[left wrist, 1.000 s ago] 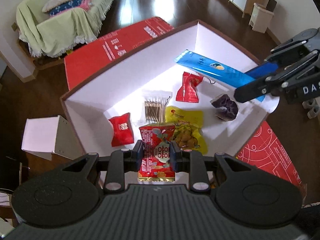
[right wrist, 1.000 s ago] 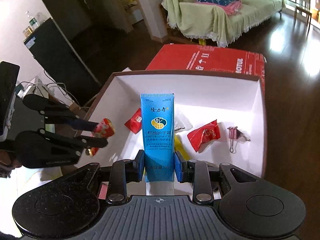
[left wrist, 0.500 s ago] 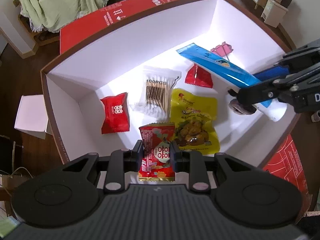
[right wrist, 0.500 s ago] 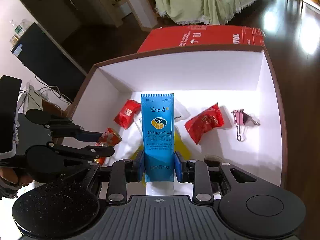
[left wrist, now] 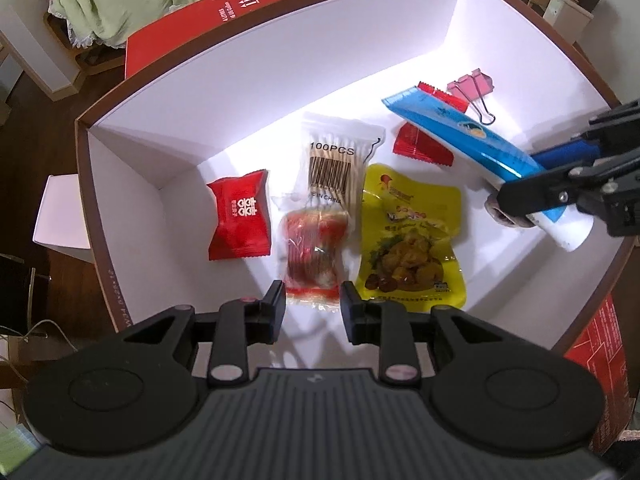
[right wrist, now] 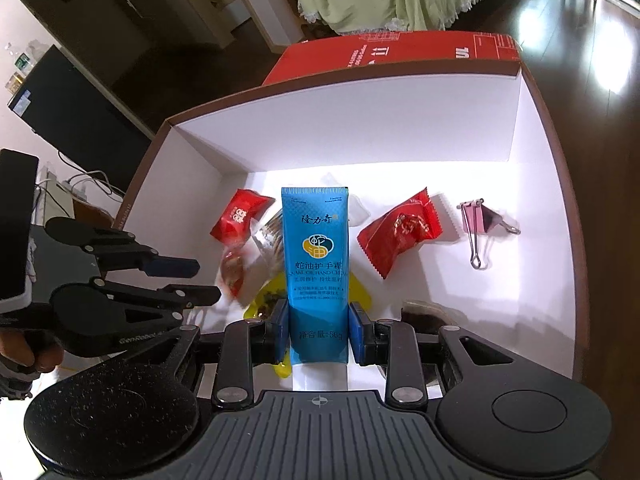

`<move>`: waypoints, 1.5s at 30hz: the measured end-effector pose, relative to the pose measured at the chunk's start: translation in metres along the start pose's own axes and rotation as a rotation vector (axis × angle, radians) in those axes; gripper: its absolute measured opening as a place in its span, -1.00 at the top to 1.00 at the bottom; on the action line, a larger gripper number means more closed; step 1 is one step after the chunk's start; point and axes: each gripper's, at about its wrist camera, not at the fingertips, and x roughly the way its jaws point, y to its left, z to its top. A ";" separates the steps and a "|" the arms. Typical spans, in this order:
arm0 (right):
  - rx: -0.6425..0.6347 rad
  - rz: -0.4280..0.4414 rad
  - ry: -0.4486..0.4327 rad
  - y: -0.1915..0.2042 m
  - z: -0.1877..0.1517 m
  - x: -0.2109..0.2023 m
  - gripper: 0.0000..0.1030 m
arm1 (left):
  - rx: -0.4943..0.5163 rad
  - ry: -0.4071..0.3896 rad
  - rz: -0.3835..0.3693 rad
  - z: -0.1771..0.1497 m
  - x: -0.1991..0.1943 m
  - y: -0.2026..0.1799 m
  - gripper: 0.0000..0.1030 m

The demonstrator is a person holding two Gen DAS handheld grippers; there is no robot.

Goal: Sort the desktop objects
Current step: 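Lower the candy packet and blue tube into the box, opening both tools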

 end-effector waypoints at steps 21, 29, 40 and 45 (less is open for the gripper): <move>-0.061 -0.043 -0.001 0.011 0.000 0.018 0.01 | -0.026 -0.010 -0.005 -0.004 -0.006 0.009 0.48; -0.040 -0.072 0.015 0.008 -0.002 0.019 0.01 | -0.029 -0.013 -0.007 -0.007 -0.009 0.010 0.48; -0.020 -0.073 0.012 0.009 -0.011 0.009 0.01 | -0.032 -0.030 -0.007 -0.010 -0.018 0.005 0.46; -0.023 -0.087 0.003 0.012 -0.017 0.002 0.01 | -0.030 -0.046 -0.003 -0.014 -0.027 0.000 0.42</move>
